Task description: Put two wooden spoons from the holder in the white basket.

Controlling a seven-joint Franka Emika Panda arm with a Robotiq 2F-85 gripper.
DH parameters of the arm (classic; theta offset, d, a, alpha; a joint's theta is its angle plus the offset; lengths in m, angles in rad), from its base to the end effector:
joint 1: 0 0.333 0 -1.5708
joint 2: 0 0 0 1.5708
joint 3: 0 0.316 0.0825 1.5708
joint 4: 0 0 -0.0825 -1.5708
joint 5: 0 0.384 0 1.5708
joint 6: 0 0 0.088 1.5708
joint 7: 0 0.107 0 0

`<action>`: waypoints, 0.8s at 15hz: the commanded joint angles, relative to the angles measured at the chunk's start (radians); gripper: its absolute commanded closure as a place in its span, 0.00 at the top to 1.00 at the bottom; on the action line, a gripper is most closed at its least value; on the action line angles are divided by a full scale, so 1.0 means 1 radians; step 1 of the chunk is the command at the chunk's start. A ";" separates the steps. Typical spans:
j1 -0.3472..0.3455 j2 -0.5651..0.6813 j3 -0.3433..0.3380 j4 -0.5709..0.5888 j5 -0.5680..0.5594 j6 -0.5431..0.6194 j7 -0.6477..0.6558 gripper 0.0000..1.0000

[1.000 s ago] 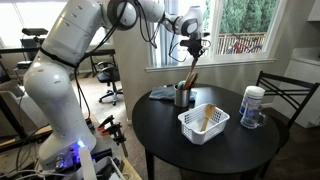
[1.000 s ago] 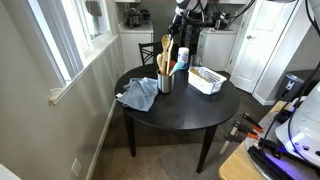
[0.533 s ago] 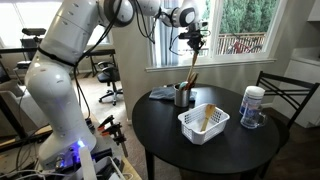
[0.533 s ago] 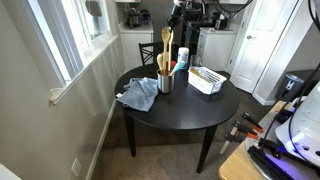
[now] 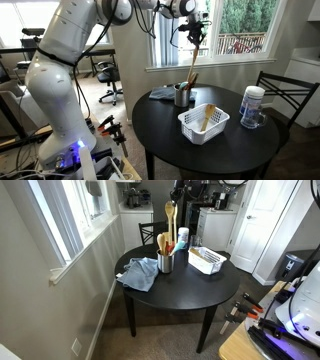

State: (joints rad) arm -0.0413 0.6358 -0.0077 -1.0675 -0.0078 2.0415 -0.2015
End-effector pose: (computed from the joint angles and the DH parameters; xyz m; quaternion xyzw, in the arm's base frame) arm 0.7632 -0.0360 0.4976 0.9827 0.0774 0.1663 0.0268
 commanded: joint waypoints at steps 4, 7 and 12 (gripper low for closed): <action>0.016 -0.018 -0.025 0.056 -0.048 -0.215 -0.008 0.06; 0.017 0.010 -0.026 0.097 -0.056 -0.303 -0.014 0.06; 0.041 0.050 -0.056 0.178 -0.157 -0.428 -0.006 0.06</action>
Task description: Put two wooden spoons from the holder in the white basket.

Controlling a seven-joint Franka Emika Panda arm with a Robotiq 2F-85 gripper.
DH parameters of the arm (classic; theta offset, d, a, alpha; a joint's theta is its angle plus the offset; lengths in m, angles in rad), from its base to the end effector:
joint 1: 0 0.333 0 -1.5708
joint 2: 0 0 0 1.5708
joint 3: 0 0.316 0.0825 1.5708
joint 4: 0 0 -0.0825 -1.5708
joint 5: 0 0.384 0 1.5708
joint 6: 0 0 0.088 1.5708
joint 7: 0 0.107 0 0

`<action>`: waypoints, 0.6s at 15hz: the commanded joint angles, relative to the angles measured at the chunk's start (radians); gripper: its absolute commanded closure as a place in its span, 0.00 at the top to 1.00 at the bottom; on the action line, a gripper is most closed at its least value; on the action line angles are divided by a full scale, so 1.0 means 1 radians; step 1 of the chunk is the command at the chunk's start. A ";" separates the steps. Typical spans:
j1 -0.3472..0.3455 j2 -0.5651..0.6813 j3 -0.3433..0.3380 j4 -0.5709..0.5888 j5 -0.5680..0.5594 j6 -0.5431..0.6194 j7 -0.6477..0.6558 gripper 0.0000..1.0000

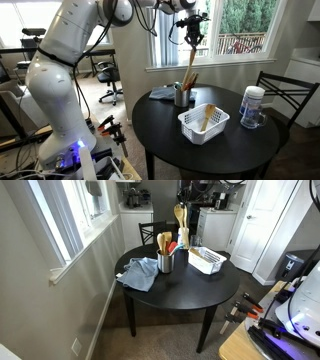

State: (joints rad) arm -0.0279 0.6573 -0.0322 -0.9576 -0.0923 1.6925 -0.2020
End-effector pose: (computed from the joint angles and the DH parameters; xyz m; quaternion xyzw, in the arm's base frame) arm 0.7403 -0.0451 0.4991 0.9946 0.0782 0.0314 0.0603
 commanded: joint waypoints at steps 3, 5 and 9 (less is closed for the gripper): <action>0.055 0.063 -0.058 0.117 -0.159 -0.140 -0.016 0.06; 0.068 0.088 -0.067 0.142 -0.196 -0.175 -0.032 0.06; 0.073 0.173 -0.066 0.196 -0.218 -0.224 -0.052 0.06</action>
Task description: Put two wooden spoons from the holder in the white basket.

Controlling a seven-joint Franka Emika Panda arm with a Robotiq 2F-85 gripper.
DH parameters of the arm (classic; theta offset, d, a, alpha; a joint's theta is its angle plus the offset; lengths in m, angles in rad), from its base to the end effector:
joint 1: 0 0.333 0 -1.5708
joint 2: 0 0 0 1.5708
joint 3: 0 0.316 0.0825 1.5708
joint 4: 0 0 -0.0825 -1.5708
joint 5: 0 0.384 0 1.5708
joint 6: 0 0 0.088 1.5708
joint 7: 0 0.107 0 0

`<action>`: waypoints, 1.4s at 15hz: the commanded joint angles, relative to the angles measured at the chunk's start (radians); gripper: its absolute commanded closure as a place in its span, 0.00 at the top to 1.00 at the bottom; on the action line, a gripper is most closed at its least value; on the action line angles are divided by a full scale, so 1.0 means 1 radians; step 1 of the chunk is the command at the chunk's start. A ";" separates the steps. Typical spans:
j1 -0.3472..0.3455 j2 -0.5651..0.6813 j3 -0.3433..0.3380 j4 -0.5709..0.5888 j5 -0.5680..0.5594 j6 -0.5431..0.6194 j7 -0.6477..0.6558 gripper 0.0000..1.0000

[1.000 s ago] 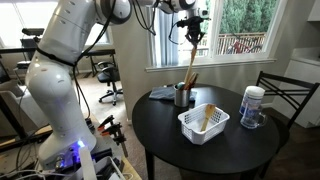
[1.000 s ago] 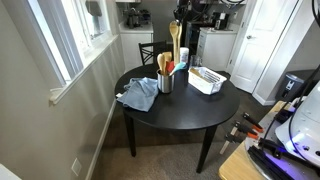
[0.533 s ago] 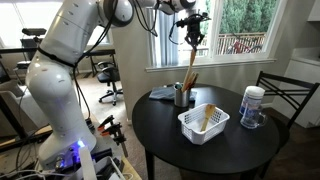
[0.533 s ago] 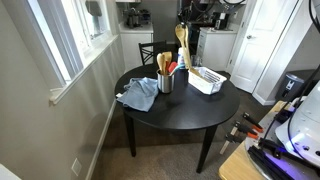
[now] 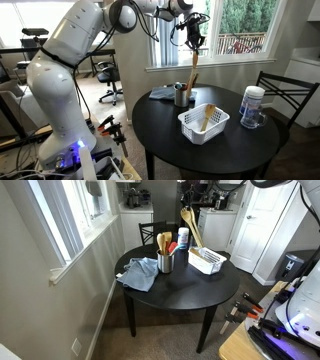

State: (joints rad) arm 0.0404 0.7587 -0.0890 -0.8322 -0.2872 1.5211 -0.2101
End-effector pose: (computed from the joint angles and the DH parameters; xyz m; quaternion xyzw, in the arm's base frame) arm 0.7422 -0.0409 0.4752 0.9804 0.0881 -0.0535 0.1682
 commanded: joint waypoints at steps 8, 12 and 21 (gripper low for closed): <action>0.011 0.308 -0.067 0.205 -0.083 -0.145 -0.072 0.06; 0.017 0.366 -0.097 0.254 -0.138 -0.167 -0.115 0.06; -0.032 0.441 -0.094 0.315 -0.128 -0.056 -0.202 0.36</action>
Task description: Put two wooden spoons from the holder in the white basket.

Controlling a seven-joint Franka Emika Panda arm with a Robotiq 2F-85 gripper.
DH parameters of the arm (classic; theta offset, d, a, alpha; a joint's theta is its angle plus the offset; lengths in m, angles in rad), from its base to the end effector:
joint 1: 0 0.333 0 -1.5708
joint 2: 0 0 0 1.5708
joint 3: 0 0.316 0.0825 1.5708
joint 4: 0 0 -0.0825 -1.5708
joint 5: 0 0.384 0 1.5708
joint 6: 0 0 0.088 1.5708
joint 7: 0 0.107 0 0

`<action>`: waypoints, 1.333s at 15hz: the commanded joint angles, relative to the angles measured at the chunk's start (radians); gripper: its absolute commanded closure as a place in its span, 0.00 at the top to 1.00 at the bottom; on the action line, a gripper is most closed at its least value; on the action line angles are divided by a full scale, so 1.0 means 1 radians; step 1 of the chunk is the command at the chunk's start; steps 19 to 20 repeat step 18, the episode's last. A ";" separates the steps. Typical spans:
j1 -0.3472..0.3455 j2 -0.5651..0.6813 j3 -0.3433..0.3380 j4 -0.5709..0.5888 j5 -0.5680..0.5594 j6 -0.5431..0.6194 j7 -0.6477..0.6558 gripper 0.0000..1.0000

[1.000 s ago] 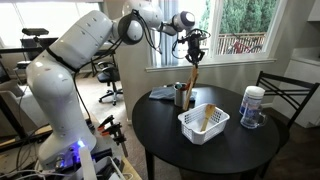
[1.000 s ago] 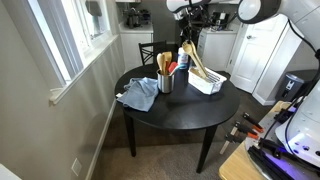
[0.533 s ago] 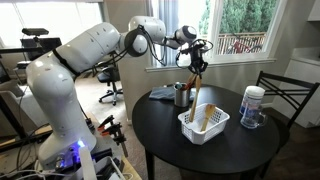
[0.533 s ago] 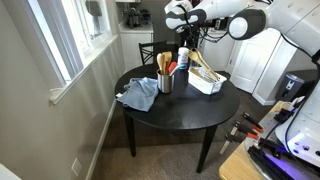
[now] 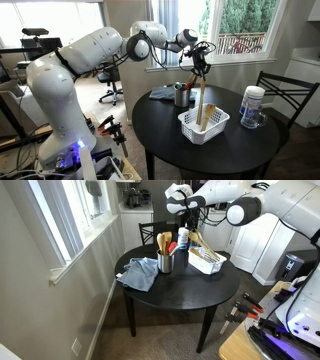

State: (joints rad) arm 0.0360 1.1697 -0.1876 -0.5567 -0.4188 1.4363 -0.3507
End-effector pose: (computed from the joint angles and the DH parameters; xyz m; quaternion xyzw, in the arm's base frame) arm 0.7682 -0.0839 0.2986 0.9369 0.1372 -0.1914 0.2584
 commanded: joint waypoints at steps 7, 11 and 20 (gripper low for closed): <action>-0.051 0.047 0.029 0.064 0.032 0.066 -0.046 0.80; -0.044 0.034 0.063 0.071 0.046 0.073 -0.060 0.99; -0.038 0.044 0.048 0.064 0.023 0.067 -0.018 1.00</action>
